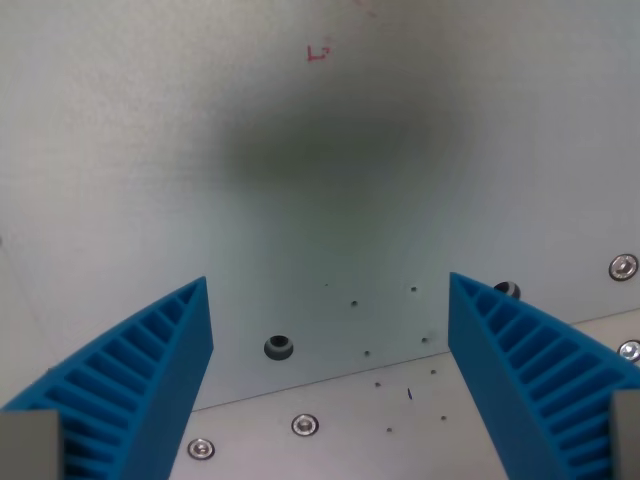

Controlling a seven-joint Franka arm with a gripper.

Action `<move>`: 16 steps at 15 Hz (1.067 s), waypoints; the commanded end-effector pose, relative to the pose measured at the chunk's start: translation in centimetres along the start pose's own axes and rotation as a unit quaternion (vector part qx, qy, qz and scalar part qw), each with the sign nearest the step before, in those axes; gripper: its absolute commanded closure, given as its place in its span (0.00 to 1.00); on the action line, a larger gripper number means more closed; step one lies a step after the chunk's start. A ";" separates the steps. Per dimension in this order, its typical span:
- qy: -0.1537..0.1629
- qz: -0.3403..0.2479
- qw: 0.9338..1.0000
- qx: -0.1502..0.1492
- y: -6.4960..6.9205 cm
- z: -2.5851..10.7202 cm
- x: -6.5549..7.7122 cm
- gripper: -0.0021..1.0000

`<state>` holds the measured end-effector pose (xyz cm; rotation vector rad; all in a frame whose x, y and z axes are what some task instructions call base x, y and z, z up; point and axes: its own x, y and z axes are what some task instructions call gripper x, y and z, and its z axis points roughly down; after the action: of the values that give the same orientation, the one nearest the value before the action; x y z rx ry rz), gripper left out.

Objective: Rotate around gripper negative x

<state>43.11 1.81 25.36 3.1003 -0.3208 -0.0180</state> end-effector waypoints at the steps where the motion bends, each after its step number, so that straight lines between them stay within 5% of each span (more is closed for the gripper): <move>1: 0.002 0.006 0.997 -0.079 -0.2 -0.3 0.0 0.00; 16: 0.001 0.006 0.986 -0.166 -0.2 -0.3 0.0 0.00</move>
<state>42.81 1.66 25.27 2.9789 -0.2874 -0.0063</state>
